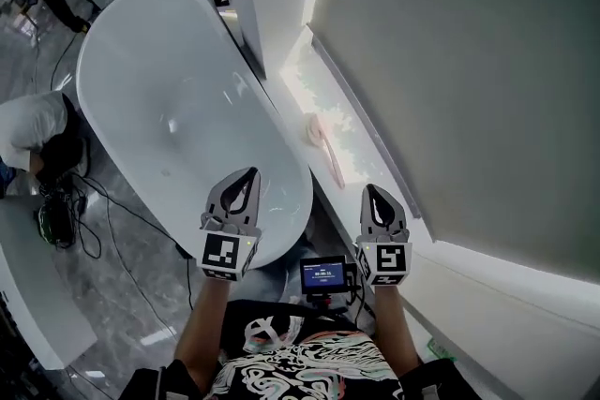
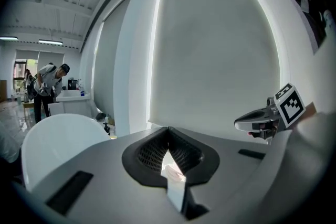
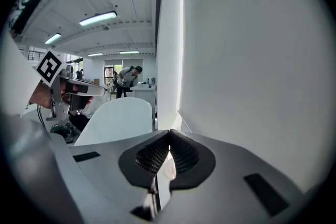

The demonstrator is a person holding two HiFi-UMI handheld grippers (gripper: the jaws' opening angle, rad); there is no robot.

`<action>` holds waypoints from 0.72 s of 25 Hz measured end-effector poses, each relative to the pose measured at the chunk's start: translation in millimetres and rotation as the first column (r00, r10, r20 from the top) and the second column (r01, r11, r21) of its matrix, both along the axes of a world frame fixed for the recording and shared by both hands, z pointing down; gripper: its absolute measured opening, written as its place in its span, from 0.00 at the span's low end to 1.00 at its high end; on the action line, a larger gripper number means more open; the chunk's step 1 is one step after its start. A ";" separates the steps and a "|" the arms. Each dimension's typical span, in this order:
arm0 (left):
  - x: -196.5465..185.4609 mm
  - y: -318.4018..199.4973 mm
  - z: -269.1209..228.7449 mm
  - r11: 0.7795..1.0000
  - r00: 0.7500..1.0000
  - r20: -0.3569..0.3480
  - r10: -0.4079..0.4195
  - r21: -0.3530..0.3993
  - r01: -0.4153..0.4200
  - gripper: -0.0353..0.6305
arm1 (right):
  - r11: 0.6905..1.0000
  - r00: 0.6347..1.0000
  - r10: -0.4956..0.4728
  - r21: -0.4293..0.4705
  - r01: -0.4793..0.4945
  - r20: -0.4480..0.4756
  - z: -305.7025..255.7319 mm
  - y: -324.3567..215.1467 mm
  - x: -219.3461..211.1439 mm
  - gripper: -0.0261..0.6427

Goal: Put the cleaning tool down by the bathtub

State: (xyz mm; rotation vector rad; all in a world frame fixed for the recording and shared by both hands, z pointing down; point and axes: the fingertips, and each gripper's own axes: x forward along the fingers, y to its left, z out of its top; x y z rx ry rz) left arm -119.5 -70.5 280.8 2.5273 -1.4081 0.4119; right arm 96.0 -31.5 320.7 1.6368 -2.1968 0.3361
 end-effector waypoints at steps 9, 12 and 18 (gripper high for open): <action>-11.1 9.7 -80.9 0.996 1.000 -0.015 0.003 0.089 -0.002 0.08 | 0.994 1.000 -0.015 0.109 0.018 -0.026 -88.3 4.5 -23.2 0.08; -13.6 13.4 -113.9 0.991 1.000 -0.020 0.007 0.135 -0.005 0.08 | 0.988 0.996 -0.037 0.148 0.049 -0.080 -119.9 4.7 -33.9 0.08; -22.6 22.4 -167.7 0.964 0.996 -0.090 -0.017 0.263 0.040 0.08 | 0.974 0.995 -0.073 0.210 0.086 -0.069 -165.4 15.0 -48.4 0.08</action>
